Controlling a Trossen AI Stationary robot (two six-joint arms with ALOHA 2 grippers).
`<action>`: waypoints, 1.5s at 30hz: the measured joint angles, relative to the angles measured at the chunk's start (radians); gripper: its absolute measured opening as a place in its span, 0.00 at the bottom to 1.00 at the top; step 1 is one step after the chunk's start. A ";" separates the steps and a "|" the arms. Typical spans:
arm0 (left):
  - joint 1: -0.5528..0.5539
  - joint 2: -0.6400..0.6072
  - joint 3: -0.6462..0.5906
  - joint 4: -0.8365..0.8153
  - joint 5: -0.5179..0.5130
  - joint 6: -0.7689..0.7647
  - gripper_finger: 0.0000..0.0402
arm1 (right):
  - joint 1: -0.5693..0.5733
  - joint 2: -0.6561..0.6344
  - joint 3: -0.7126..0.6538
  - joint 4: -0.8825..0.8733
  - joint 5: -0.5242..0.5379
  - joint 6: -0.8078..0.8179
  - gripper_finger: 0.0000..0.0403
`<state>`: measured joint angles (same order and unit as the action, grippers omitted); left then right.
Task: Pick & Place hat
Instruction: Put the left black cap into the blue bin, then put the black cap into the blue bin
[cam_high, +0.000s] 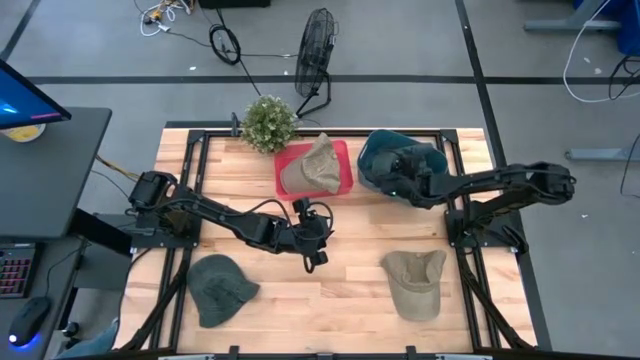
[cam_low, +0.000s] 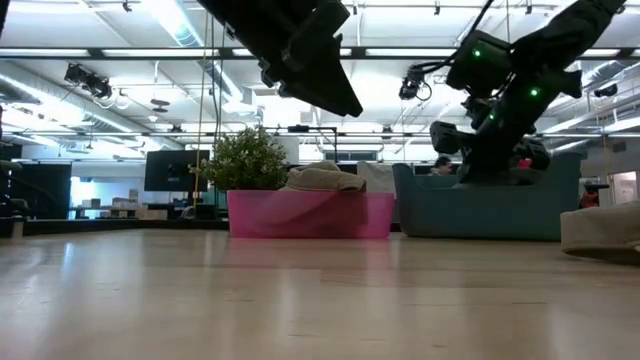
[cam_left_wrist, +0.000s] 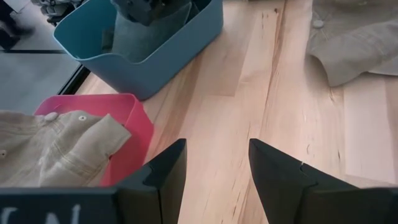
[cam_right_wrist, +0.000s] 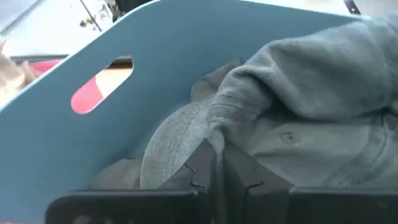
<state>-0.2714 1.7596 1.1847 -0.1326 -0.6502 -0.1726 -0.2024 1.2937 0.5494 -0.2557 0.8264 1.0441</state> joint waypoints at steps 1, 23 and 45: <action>0.000 0.000 0.000 0.000 0.000 0.000 0.44 | 0.001 0.001 0.013 -0.004 -0.008 -0.034 0.05; -0.109 -0.193 0.000 -0.500 0.035 -0.399 0.44 | 0.078 0.002 0.308 -0.292 -0.029 -0.420 0.49; -0.447 -0.204 0.000 -0.943 0.340 -1.082 0.44 | 0.418 0.000 0.405 -0.075 -0.506 -0.744 0.44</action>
<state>-0.7185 1.5556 1.1843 -1.0756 -0.3107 -1.2544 0.2156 1.2942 0.9543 -0.3306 0.3206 0.2998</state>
